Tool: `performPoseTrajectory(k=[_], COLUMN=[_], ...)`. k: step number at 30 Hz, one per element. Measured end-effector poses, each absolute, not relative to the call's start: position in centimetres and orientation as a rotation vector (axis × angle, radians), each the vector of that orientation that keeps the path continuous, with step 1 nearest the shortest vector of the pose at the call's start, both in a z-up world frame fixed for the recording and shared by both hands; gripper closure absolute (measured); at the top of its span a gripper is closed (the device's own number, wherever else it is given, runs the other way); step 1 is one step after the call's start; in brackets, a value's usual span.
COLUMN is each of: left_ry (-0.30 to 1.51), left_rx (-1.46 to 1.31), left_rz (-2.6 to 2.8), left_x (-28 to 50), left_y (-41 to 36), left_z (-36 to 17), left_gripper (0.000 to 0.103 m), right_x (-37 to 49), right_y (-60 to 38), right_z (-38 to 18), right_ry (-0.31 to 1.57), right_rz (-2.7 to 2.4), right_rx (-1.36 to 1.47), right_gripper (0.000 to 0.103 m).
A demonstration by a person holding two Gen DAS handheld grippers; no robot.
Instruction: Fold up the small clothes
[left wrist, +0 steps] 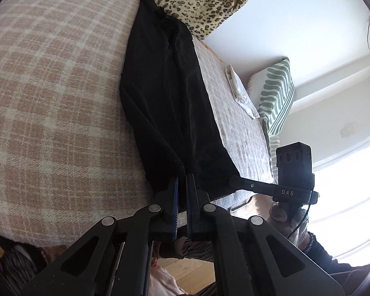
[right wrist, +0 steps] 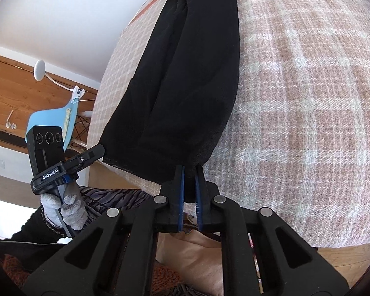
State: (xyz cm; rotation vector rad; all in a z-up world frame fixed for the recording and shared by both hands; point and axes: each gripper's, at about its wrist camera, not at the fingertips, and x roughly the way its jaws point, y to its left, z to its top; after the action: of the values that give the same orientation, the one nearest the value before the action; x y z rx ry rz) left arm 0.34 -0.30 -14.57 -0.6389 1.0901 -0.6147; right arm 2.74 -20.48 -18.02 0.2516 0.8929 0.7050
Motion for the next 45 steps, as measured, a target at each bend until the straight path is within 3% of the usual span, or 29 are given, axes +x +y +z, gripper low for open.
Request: performPoseTrajectory(k=[18,23,26,28,29,30,37,45], left_ry=[0.994,1.069,1.108,1.162,1.180,1.193,1.302,1.296], left_rx=[-0.694,-0.487,-0.326,-0.313,-0.328,-0.357,-0.577,-0.699], left_rz=[-0.586,-0.645,-0.708,-0.686,-0.671,-0.654,-0.588,-0.607], left_x=[11.0,11.8,9.9,8.5,7.8,7.2,4.8,4.9], left_y=[1.1,-0.6,-2.3,-2.5,-2.3,-2.1,-1.4,-2.9], left_z=[-11.7,-12.6,-12.3,-12.6,-12.8,-13.1,-16.3,-17.4], left_gripper=[0.100,0.101,0.097,0.082,0.065,0.059,0.058,0.062], right_x=[9.2,11.2,11.0,10.5,10.2,9.8,8.5,7.3], right_y=[-22.3,-21.3,-21.0,-21.0,-21.0,-21.0,-20.7,-21.5], right_z=[-10.2,-10.4,-11.2,-11.7,-11.9,-12.0,-13.0,-13.3], right_ry=[0.757,0.817,0.838,0.851,0.849,0.847,0.844,0.824], right_rz=[0.686,0.679,0.686,0.690,0.690,0.686,0.684,0.669], right_rx=[0.393,0.361,0.351,0.358,0.353,0.345,0.327,0.325], right_gripper=[0.096,0.096,0.096,0.096,0.096,0.096,0.096,0.096])
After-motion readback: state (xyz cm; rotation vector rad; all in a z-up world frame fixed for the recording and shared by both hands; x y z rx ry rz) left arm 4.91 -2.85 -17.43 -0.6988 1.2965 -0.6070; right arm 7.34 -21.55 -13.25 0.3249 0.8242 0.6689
